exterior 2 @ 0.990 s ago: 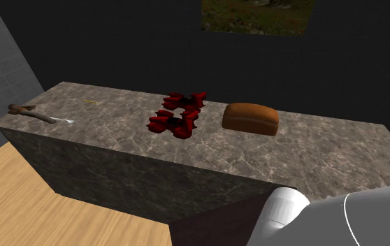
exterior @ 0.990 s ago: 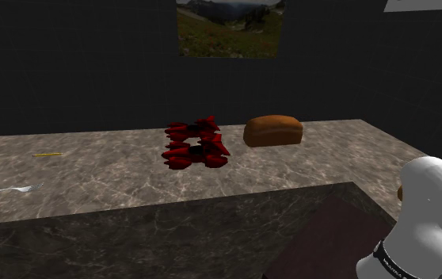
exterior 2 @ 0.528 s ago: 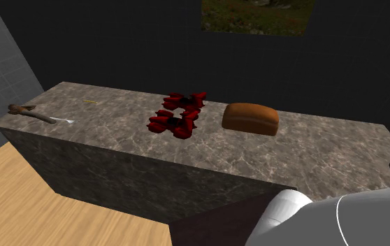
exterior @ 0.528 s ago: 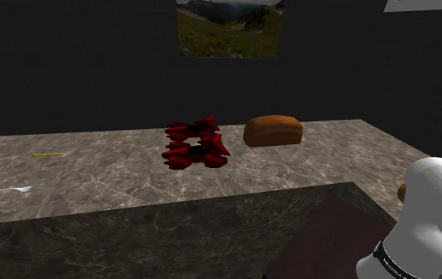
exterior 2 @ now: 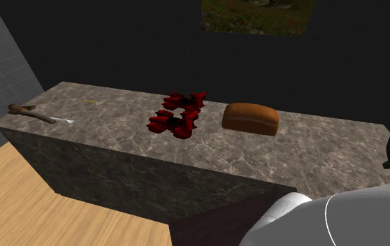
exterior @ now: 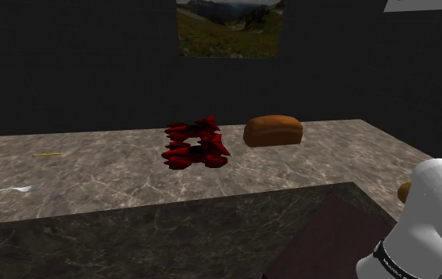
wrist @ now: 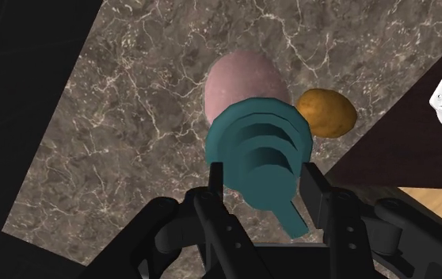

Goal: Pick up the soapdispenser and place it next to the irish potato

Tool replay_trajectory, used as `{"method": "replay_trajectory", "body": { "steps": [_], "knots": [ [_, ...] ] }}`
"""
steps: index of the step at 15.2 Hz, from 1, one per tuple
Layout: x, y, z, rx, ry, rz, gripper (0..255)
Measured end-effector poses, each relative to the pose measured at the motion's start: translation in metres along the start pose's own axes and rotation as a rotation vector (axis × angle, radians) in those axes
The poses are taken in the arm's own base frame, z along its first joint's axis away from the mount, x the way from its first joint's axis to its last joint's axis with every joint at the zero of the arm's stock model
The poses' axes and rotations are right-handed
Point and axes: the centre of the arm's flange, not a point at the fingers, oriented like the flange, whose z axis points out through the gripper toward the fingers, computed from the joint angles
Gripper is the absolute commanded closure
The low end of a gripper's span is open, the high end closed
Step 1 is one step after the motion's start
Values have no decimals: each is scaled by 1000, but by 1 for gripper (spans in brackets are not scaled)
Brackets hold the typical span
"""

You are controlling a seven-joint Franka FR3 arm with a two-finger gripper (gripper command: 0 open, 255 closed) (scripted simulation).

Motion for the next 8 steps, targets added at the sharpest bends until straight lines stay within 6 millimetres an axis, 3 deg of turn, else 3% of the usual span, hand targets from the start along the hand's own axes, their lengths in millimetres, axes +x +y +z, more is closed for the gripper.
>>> {"method": "replay_trajectory", "body": {
  "steps": [8],
  "knots": [
    [-3,1,43,0,0,0,255]
  ]
}}
